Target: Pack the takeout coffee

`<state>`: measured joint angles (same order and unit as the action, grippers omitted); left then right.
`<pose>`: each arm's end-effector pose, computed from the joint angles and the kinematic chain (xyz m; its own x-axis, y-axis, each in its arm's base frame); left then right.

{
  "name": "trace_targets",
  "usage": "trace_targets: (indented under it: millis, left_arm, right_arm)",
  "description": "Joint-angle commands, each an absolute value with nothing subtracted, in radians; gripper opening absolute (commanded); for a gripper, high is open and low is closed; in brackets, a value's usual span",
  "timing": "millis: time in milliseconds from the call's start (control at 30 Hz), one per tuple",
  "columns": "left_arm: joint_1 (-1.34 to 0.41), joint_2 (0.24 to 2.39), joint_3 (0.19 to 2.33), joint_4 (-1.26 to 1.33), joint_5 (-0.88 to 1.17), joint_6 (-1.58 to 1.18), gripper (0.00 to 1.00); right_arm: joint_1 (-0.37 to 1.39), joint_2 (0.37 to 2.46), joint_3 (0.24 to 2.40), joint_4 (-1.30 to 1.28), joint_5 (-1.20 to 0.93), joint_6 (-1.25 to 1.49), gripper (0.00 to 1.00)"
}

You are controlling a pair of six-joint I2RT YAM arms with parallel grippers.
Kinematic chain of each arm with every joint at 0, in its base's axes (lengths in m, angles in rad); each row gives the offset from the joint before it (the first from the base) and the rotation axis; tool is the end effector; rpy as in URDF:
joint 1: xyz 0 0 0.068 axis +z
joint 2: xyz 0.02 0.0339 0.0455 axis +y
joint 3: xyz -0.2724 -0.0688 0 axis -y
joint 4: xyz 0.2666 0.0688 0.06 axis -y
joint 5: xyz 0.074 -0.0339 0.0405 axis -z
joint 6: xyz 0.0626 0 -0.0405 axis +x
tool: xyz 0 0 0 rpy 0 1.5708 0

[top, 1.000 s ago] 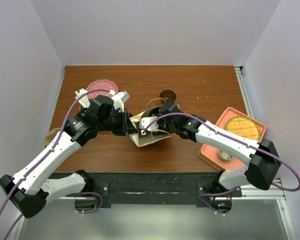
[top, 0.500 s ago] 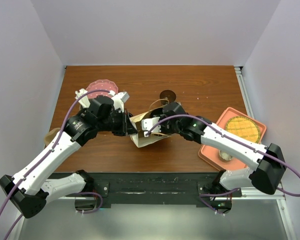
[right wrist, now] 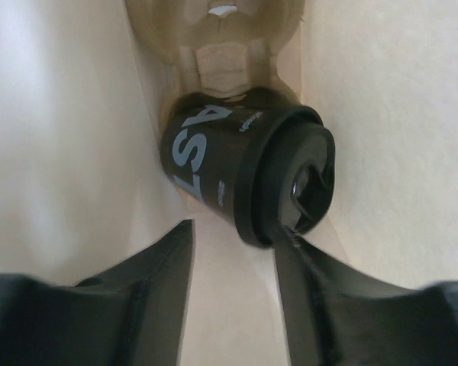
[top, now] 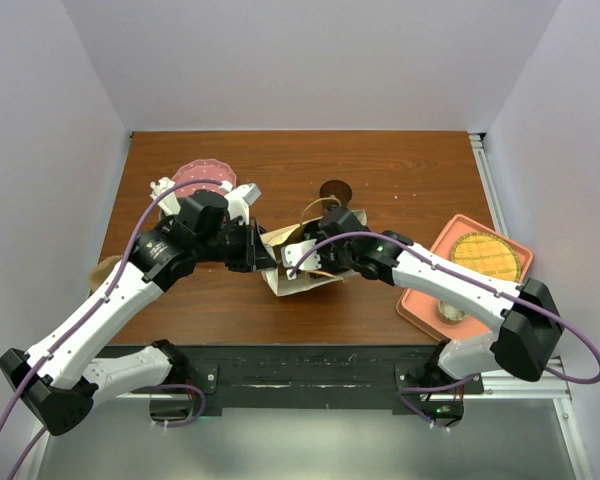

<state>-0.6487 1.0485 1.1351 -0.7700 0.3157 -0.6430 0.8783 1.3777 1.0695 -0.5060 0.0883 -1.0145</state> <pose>0.1859 -0.1653 0.3481 -0.8621 -0.0617 -0.5030 0.3114 0.7185 -0.6218 0.2172 0.2532 0.2580 0.3731 -0.8752 -0.3080 -0.7787 -0.1149 -0.6168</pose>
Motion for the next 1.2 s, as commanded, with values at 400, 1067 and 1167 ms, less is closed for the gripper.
trace_targets:
  millis: [400,1067,1167]
  left_arm:
    - [-0.644,1.014,1.118,-0.713,0.394,-0.618,0.0]
    - [-0.644,1.045,1.131,-0.724,0.4,-0.565,0.0]
    - [-0.646,1.048,1.132,-0.724,0.402,-0.563,0.0]
  right_arm:
    - [0.884,1.44,1.154,-0.449,0.15,-1.077,0.6]
    - [0.884,1.499,1.17,-0.483,0.08,-1.244,0.68]
    - [0.885,1.517,1.172,-0.477,0.077,-1.252,0.62]
